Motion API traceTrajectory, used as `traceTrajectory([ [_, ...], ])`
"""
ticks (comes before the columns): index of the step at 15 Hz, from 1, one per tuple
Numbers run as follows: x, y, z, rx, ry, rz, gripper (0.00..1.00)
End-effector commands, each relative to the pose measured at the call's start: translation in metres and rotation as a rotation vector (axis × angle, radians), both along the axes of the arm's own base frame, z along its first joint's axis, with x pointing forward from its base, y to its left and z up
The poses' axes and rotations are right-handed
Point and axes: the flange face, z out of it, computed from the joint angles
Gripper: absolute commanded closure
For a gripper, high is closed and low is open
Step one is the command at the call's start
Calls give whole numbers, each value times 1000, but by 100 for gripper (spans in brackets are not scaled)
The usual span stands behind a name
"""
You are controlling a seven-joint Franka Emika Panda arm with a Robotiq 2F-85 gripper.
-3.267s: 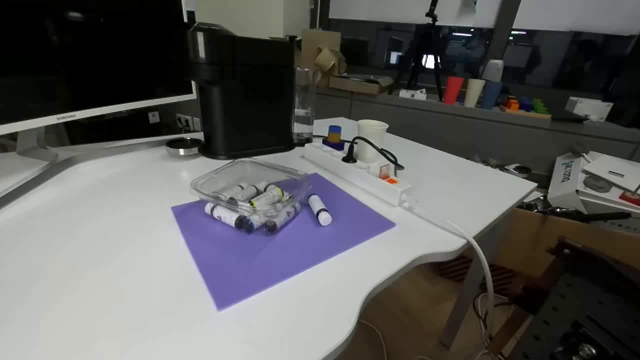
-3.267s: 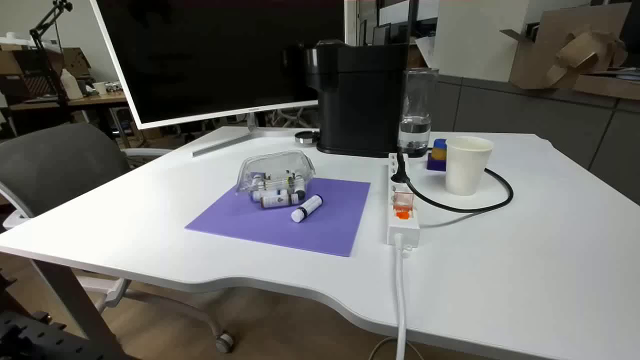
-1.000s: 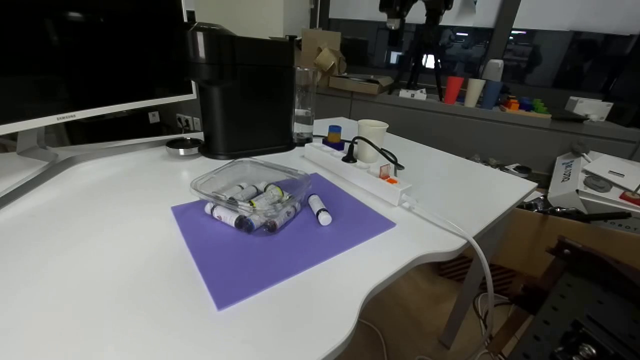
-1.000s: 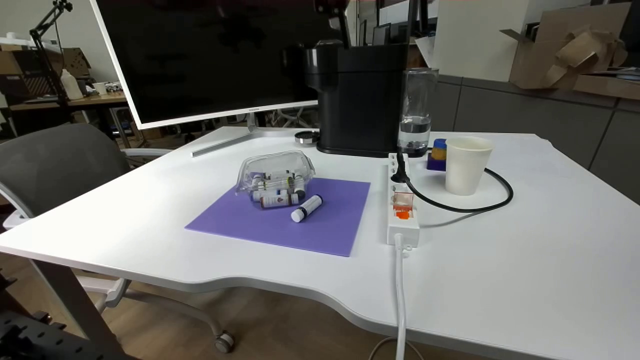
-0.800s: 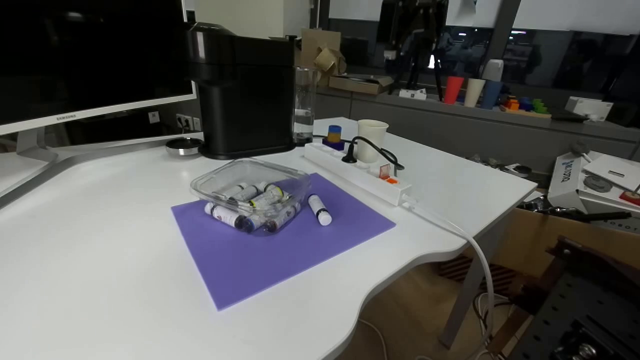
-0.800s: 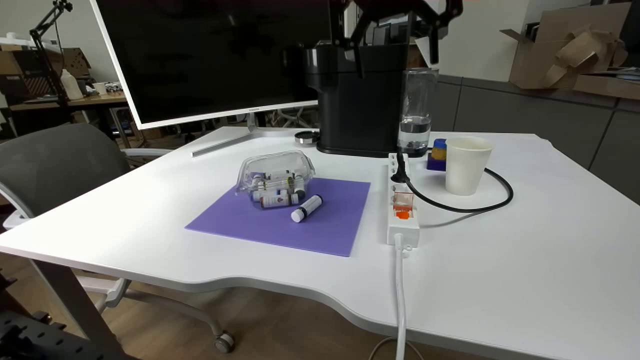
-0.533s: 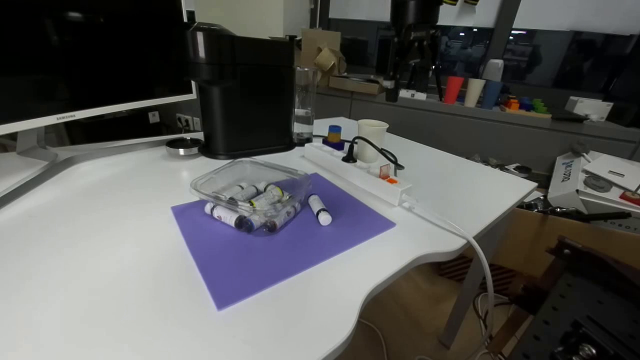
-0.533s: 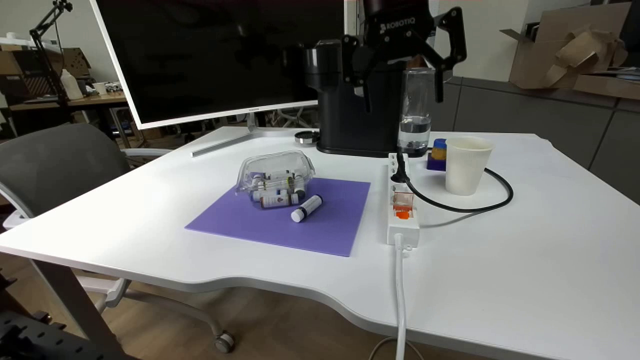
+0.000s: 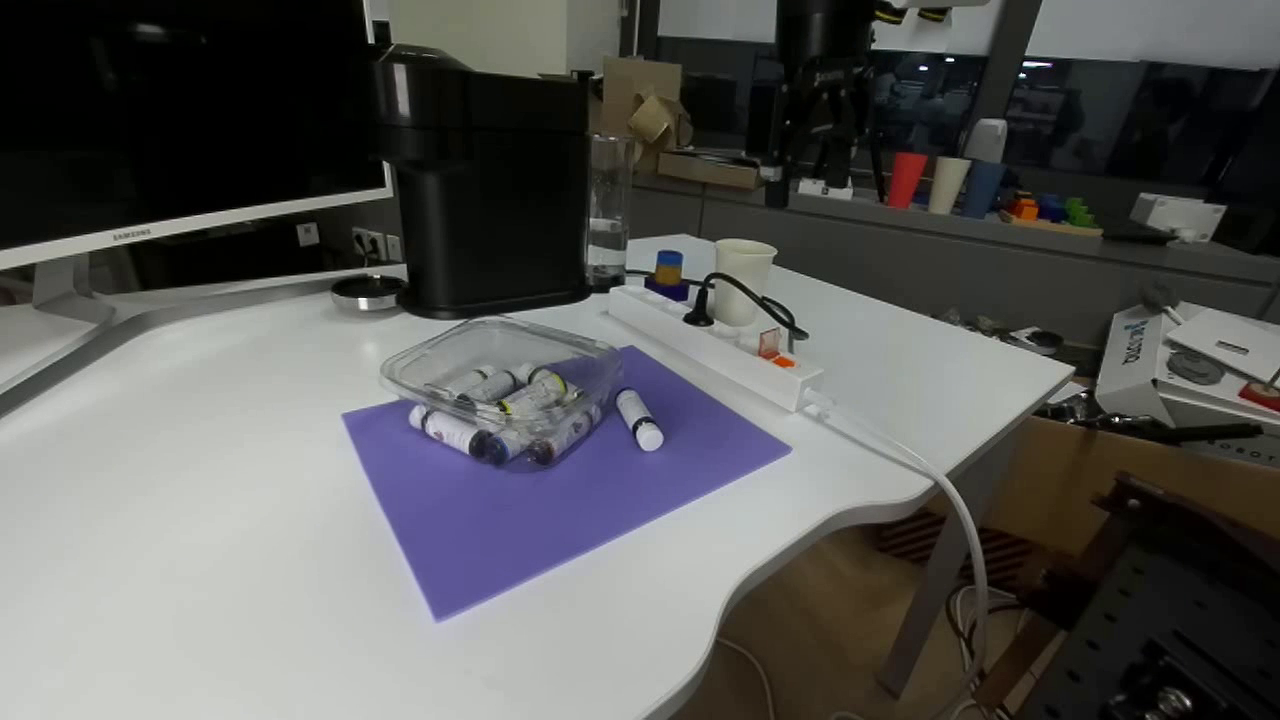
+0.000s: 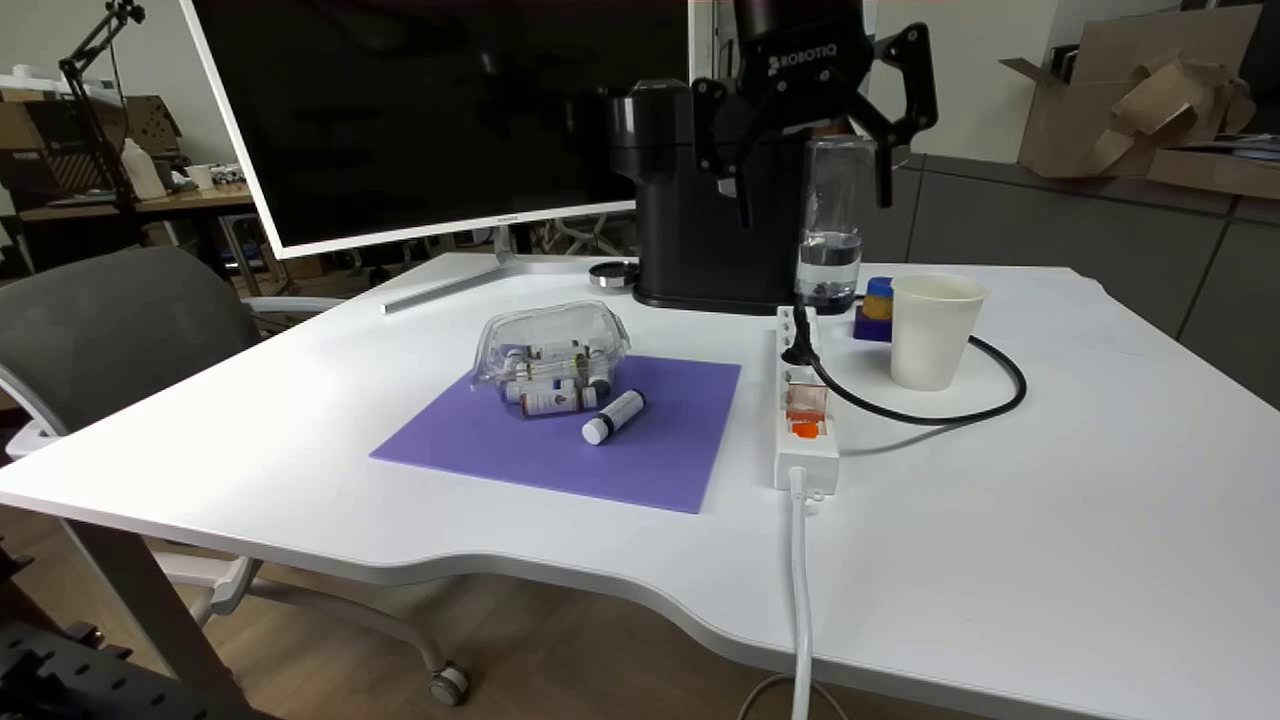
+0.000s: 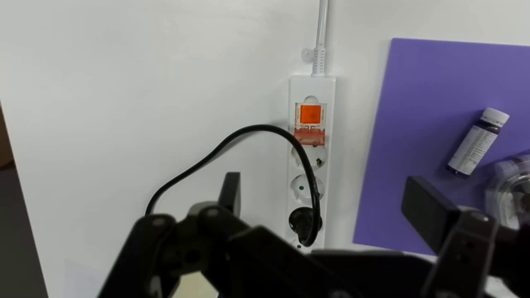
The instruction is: Turn off the adapter
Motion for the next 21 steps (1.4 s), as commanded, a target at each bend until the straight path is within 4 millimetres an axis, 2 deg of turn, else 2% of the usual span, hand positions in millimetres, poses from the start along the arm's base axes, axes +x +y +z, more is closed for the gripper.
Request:
traceTrajectory([
  [1, 9, -4, -16, -28, -31, -22, 0],
  [4, 16, -8, -42, -13, 0, -25, 0],
  [5, 18, -10, -52, -5, 16, -21, 5],
  [6, 19, -11, -60, 1, 28, -21, 25],
  [8, 22, -13, -74, 8, 45, -26, 29],
  [9, 24, -14, -80, 9, 52, -26, 35],
  [10, 26, -14, -86, 12, 58, -25, 44],
  [18, 40, -16, -119, 22, 88, 12, 99],
  [21, 38, -13, -126, 33, 92, 24, 100],
])
